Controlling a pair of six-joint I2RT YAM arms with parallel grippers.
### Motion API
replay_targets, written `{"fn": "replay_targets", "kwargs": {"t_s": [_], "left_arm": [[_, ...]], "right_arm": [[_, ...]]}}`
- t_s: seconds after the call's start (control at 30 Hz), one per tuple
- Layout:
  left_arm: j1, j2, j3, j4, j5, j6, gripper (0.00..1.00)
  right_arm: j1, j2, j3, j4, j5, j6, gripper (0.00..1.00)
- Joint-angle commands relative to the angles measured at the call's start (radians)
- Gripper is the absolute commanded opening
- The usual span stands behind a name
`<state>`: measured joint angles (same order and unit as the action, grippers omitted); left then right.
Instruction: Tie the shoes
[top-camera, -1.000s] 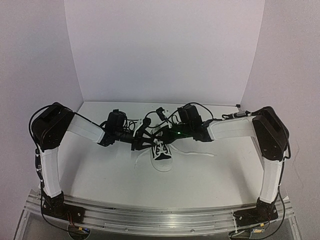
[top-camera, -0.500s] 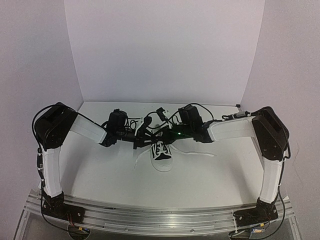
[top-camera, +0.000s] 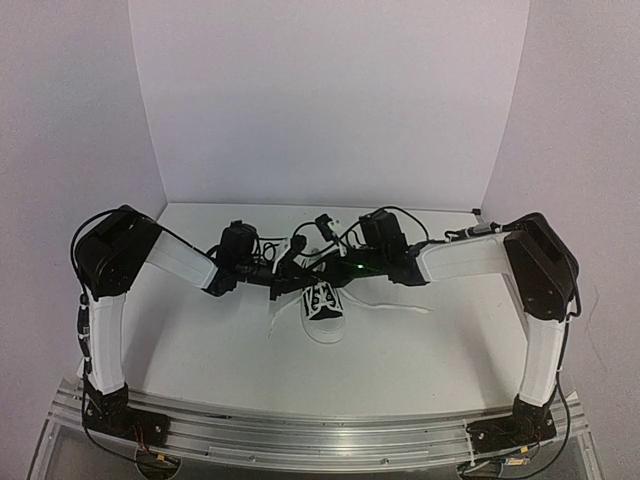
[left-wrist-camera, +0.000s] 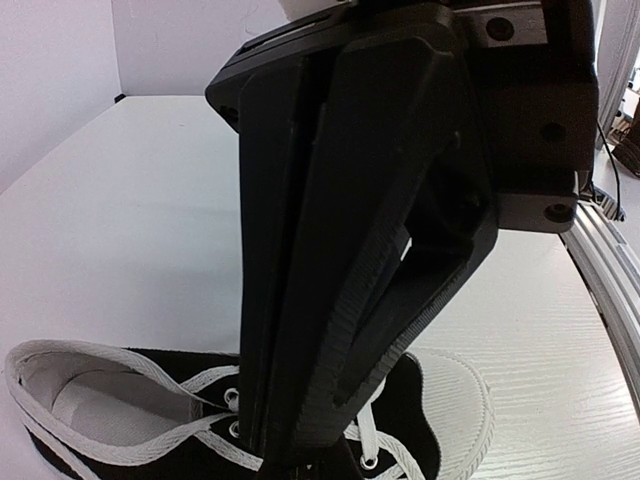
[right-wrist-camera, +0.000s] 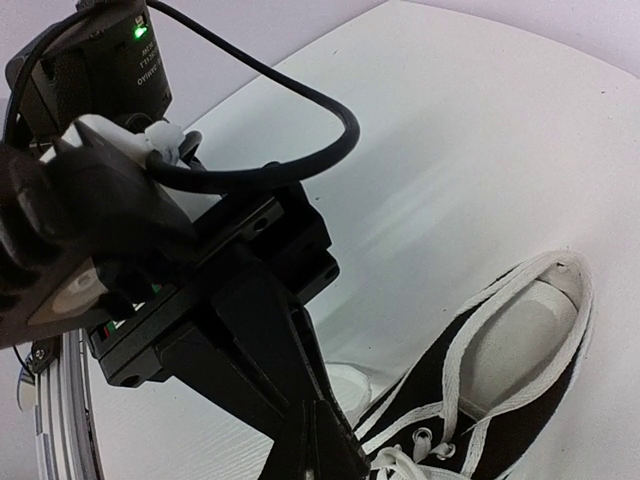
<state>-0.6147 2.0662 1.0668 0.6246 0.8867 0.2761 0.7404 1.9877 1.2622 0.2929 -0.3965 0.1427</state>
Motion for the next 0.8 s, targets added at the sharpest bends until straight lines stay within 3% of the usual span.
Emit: {"fn": "replay_targets", "kwargs": {"t_s": [0.0, 0.07, 0.17, 0.4, 0.47, 0.63, 0.77], "left_arm": [[-0.01, 0.007, 0.026, 0.067, -0.005, -0.037, 0.0], [-0.01, 0.005, 0.019, 0.068, -0.018, -0.041, 0.0], [-0.011, 0.003, 0.016, 0.061, -0.051, -0.031, 0.0], [-0.014, 0.009, 0.017, 0.062, -0.087, 0.003, 0.0], [-0.014, 0.009, 0.017, 0.061, -0.088, 0.007, 0.0], [-0.015, 0.008, 0.016, 0.055, -0.088, 0.018, 0.0], [-0.014, 0.005, 0.016, 0.045, -0.086, 0.033, 0.0]], "right_arm": [[0.004, -0.035, 0.001, 0.05, -0.024, 0.019, 0.05], [0.004, -0.039, 0.005, 0.047, -0.012, 0.036, 0.25], [0.002, -0.085, 0.0, 0.013, 0.026, 0.046, 0.44], [-0.018, -0.293, -0.022, -0.26, 0.228, 0.062, 0.7], [-0.042, -0.359, -0.058, -0.285, 0.255, 0.106, 0.83], [-0.104, -0.426, -0.032, -0.647, 0.443, 0.097, 0.86], [-0.206, -0.392, -0.015, -0.908, 0.447, 0.057, 0.84]]}}
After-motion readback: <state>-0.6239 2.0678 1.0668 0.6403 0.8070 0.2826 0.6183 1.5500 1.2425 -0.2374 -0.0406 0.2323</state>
